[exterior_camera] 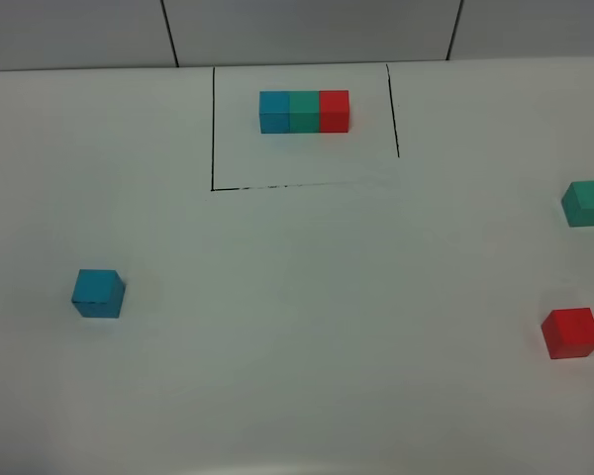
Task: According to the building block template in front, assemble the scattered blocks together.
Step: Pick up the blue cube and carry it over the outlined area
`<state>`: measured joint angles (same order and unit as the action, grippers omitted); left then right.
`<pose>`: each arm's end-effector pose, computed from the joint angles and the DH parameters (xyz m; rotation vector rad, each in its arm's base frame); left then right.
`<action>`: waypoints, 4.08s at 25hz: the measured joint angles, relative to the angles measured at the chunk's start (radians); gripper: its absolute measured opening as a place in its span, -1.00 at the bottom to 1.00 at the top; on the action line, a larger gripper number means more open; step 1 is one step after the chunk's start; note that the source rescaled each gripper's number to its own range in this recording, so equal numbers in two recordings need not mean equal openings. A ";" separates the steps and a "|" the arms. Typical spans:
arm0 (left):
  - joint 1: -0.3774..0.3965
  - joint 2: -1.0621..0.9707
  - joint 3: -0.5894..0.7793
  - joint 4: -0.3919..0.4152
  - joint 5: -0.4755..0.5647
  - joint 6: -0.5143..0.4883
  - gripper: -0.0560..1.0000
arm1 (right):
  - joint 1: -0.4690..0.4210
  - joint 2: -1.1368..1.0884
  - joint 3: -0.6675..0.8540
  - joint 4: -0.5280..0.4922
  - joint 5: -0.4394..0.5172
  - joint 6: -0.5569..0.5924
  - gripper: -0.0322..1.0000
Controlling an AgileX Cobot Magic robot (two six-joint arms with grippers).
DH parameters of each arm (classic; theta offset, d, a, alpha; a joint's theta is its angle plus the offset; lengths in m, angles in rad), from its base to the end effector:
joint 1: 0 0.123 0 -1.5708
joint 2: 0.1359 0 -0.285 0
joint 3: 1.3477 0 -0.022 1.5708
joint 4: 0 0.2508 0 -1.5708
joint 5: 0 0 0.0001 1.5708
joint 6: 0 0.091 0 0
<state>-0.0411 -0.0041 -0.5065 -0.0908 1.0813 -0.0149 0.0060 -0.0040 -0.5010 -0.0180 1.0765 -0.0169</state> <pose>-0.0076 -0.0070 0.2777 0.0328 2.0537 -0.1436 -0.0062 -0.0015 0.2763 -0.0225 2.0550 -0.0284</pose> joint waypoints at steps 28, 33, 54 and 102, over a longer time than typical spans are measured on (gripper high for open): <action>0.000 0.161 -0.117 0.044 -0.038 0.002 0.69 | 0.000 0.000 0.000 0.000 0.000 0.001 0.68; 0.000 0.468 -0.273 0.045 -0.025 0.003 0.69 | 0.000 0.000 0.000 0.000 0.000 0.001 0.68; -0.184 1.550 -0.519 0.068 -0.123 -0.044 0.75 | 0.000 0.000 0.000 0.000 0.000 0.000 0.68; -0.198 1.906 -0.519 0.159 -0.378 -0.113 -0.89 | 0.000 0.000 0.000 0.000 0.000 0.000 0.67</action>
<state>-0.2387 1.9016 -1.0258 0.0679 0.7034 -0.1276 0.0060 -0.0040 -0.5010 -0.0180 1.0765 -0.0171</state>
